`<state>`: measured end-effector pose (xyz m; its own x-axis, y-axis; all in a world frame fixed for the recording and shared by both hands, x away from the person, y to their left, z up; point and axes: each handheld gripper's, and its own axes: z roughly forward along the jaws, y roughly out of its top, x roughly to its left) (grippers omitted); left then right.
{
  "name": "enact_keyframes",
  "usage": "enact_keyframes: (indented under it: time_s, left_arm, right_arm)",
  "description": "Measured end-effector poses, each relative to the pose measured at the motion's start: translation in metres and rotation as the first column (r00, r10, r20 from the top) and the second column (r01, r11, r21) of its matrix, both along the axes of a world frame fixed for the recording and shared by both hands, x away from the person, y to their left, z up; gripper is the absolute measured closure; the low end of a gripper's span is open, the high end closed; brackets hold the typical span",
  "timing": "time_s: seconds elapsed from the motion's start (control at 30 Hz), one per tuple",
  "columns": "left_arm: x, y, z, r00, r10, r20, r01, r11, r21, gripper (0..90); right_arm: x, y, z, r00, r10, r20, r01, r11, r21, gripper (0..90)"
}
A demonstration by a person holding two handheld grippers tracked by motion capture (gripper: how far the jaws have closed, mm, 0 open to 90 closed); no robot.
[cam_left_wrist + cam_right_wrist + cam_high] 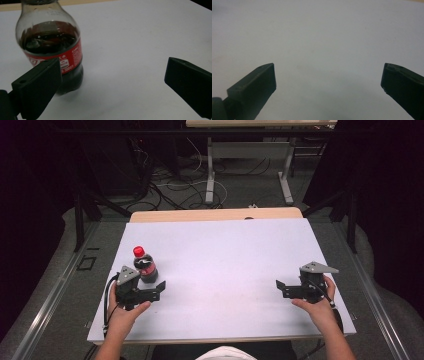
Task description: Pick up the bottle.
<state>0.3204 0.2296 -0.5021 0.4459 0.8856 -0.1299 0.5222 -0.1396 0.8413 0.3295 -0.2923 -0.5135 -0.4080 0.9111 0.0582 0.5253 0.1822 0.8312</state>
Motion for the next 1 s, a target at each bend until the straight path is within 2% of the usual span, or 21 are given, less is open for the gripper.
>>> enact_keyframes:
  time_s: [0.07,0.13,0.2,0.23,0.3,0.33,0.43,0.5,0.57,0.67,0.7,0.77,0.83,1.0]
  left_arm:
    - [0.001,0.005,0.000,0.9998,0.019,-0.005,-0.019,0.9998,-0.008,0.8]
    - [0.004,0.011,-0.002,0.9997,0.023,0.000,-0.023,0.9997,-0.005,0.7]
    - [0.006,0.015,-0.004,0.9994,0.033,-0.014,-0.033,0.9994,-0.009,0.7]
    - [0.007,0.017,-0.005,0.9993,0.033,-0.017,-0.033,0.9994,-0.008,0.8]
    - [0.009,0.020,-0.008,0.9986,0.045,-0.029,-0.045,0.9990,-0.006,0.8]
    - [0.010,0.022,-0.009,0.9985,0.046,-0.030,-0.046,0.9989,-0.008,0.8]
    - [0.012,0.024,-0.011,0.9975,0.059,-0.038,-0.059,0.9981,-0.015,0.8]
    - [0.011,0.027,-0.010,0.9975,0.058,-0.041,-0.058,0.9982,-0.015,0.9]
    - [0.011,0.029,-0.008,0.9971,0.062,-0.044,-0.063,0.9979,-0.015,1.1]
    - [0.012,0.031,-0.005,0.9970,0.071,-0.031,-0.072,0.9974,-0.007,1.9]
    - [0.012,0.032,-0.004,0.9970,0.072,-0.027,-0.073,0.9973,-0.010,1.9]
    - [0.013,0.033,-0.003,0.9971,0.075,-0.014,-0.075,0.9972,0.008,3.2]
    - [0.016,0.033,-0.003,0.9971,0.074,-0.017,-0.074,0.9971,0.019,3.6]
    - [0.029,0.032,-0.001,0.9970,0.076,-0.015,-0.075,0.9968,0.029,4.0]
  right_arm:
    - [-0.004,-0.006,-0.009,0.9994,-0.027,-0.022,0.027,1.000,0.005,0.0]
    - [-0.002,-0.009,-0.013,0.9991,-0.040,-0.017,0.039,0.999,-0.007,0.0]
    - [-0.002,-0.009,-0.014,0.9986,-0.050,-0.017,0.050,0.999,-0.005,0.0]
    - [-0.002,-0.010,-0.014,0.9985,-0.050,-0.021,0.050,0.998,-0.032,0.0]
    - [-0.001,-0.008,-0.017,0.9981,-0.062,0.002,0.062,0.998,-0.016,0.0]
    - [0.000,-0.008,-0.019,0.9981,-0.061,0.011,0.062,0.998,-0.023,0.0]
    - [0.001,-0.006,-0.022,0.9980,-0.064,0.004,0.064,0.998,-0.009,0.0]
    - [0.001,-0.003,-0.024,0.9988,-0.049,-0.004,0.050,0.999,0.002,0.0]
    - [0.001,0.002,-0.024,0.9995,-0.031,-0.004,0.031,0.999,-0.029,0.0]
    - [0.000,0.007,-0.022,0.9998,-0.011,-0.015,0.011,1.000,-0.016,0.1]
    - [0.000,0.008,-0.022,1.0000,0.003,-0.004,-0.003,0.999,-0.033,0.1]
    - [-0.001,0.011,-0.021,0.9999,0.014,-0.010,-0.014,1.000,-0.025,0.0]
    - [-0.001,0.013,-0.022,0.9998,0.012,-0.016,-0.013,1.000,-0.026,0.1]
    - [-0.001,0.014,-0.023,1.0000,0.005,0.008,-0.005,0.999,-0.045,0.0]
